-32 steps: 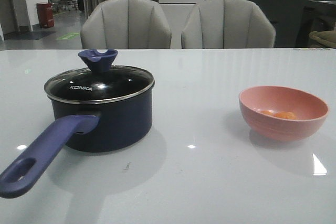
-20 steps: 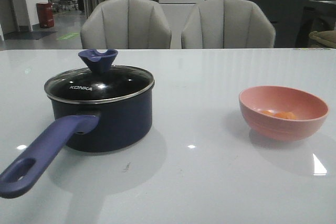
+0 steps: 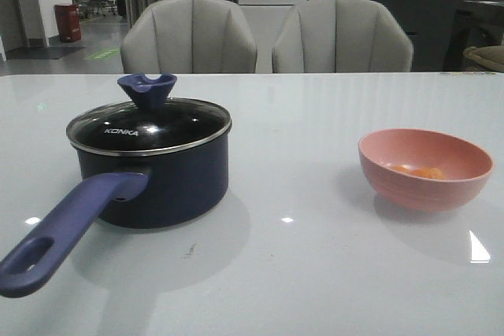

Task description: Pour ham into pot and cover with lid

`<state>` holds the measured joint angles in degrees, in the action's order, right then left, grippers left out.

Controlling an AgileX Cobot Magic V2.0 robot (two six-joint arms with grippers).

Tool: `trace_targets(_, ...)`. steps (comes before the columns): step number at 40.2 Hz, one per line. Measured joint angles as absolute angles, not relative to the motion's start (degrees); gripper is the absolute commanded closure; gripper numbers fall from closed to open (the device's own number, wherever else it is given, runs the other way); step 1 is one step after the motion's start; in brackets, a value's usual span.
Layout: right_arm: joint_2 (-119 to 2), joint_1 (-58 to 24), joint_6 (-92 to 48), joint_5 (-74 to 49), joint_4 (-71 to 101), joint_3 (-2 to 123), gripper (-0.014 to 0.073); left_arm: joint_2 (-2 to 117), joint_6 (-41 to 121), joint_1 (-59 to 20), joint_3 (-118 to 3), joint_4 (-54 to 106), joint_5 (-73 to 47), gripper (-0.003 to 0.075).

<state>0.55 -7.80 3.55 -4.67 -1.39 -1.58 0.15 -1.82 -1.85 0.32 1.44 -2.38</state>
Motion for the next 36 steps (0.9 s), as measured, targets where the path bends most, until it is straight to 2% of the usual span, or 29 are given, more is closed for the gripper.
trace_targets(11, 0.55, -7.80, 3.55, -4.67, -1.39, -1.58, 0.0425, 0.15, -1.82, -1.85, 0.32, 1.44, -1.25, 0.0601)
trace_targets(25, 0.55, -7.80, 3.55, -4.67, -1.39, -1.58, 0.0425, 0.15, -1.82, -1.85, -0.04, 1.44, 15.82, 0.0601)
trace_targets(30, 0.55, -7.80, 3.55, -4.67, -1.39, -1.58, 0.0425, 0.64, -1.82, -1.85, -4.04, 2.55, 11.98, 0.0601)
trace_targets(36, 0.55, -7.80, 3.55, -4.67, -1.39, -1.58, 0.0425, 4.48, -1.82, -1.85, -13.44, 3.15, -0.49, 0.0601)
